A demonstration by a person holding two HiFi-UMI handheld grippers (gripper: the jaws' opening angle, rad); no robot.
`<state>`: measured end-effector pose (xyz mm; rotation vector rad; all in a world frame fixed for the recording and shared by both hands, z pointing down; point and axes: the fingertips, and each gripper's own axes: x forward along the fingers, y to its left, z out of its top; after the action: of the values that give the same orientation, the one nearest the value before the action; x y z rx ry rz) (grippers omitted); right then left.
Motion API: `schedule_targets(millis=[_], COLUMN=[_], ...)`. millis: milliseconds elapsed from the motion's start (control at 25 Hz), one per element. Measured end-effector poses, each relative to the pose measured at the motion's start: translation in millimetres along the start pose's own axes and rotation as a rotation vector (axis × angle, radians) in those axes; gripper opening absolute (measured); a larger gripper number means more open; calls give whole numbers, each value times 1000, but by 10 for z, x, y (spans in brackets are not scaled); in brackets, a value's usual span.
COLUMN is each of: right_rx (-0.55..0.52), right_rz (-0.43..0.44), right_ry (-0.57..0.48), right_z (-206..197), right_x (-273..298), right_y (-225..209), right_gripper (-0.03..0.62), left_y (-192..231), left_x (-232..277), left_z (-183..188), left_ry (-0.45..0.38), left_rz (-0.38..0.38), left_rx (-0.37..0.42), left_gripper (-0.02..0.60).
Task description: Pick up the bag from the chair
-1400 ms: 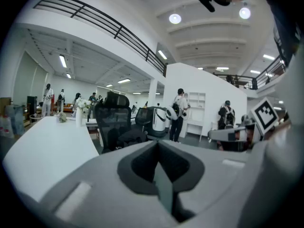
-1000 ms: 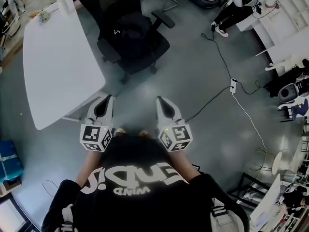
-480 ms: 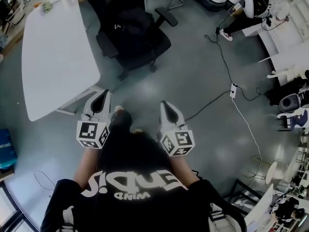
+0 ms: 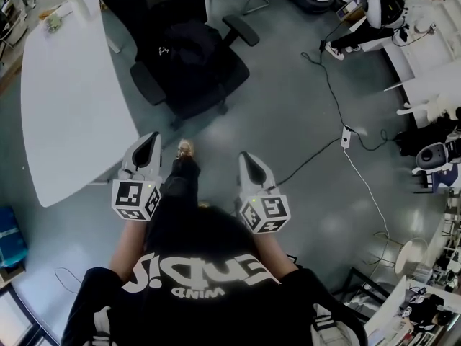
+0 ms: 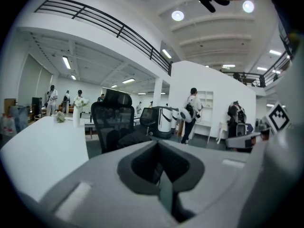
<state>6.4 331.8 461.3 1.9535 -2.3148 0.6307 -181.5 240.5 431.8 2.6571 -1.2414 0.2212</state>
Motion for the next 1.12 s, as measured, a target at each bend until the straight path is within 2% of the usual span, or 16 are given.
schedule_targets(millis=[440,640,800,1120], right_rx=[8,6,3,-5], right_rz=[-33,-47,-49,-71], right_ry=[8,22,29,39], right_z=[855,1141,1339,1535], right_x=[1420,2165,2610,3103], right_y=[-627,-796,-846,-993], right_gripper=[2,2,1,2], left_y=[649,1103,1398,1671], left_x=[1647,2289,2685,3177], left_z=[590,754,847,939], left_ry=[14,27,40,67], left_rz=[-54,-69,-79,-107], left_rx=[1,-9,-20,-17], left_gripper=[3,3,3,3])
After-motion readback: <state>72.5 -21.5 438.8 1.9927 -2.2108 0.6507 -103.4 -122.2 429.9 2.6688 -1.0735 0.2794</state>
